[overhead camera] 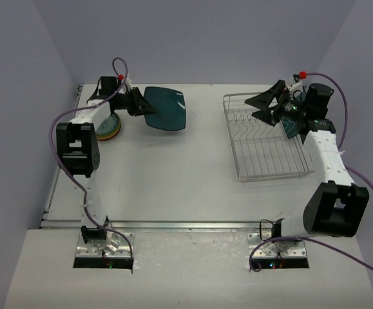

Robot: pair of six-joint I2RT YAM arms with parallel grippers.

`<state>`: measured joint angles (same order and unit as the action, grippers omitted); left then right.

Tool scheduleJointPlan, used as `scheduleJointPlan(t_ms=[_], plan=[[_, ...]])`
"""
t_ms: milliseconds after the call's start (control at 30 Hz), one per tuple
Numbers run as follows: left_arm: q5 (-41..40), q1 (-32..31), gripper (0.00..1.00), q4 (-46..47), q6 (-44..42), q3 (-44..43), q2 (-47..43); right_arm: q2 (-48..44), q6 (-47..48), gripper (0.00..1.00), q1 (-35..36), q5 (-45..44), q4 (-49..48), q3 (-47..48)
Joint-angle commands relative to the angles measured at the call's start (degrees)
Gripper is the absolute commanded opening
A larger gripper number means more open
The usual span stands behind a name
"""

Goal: Unload the plates from the dish rack

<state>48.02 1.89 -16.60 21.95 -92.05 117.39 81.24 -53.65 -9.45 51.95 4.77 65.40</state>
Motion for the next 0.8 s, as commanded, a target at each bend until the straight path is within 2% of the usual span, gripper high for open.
scheduleJointPlan(t_ms=[0,300,333,400,467,700,767], plan=[[5.51,-2.15,0.00,-5.58,-4.61,-9.12,5.96,-1.80,2.77,0.99,-0.79,1.67,1.17,1.66],[4.53,-2.24,0.00,-5.01,-4.10,-15.76,15.31,-1.53,4.30,0.99,-1.27,2.54,3.14,1.01],[3.50,-2.24,0.04,-5.84,-4.27,-16.55,16.49,-1.36,4.42,0.99,-1.31,2.54,3.27,0.96],[1.02,-2.24,0.19,-8.51,-5.83,-19.65,18.52,-1.26,4.60,0.99,-1.29,2.47,3.47,0.89],[-1.46,-2.24,0.28,-10.36,-7.26,-21.57,21.00,-1.21,4.61,0.99,-1.27,2.56,3.53,0.92],[-8.45,-2.24,0.49,-13.05,-9.38,-24.75,24.35,-0.53,4.70,0.99,-1.27,2.86,4.40,1.49],[-10.38,-2.24,0.50,-13.62,-9.85,-25.51,24.81,-0.36,4.76,0.99,-1.27,2.75,4.52,1.66]])
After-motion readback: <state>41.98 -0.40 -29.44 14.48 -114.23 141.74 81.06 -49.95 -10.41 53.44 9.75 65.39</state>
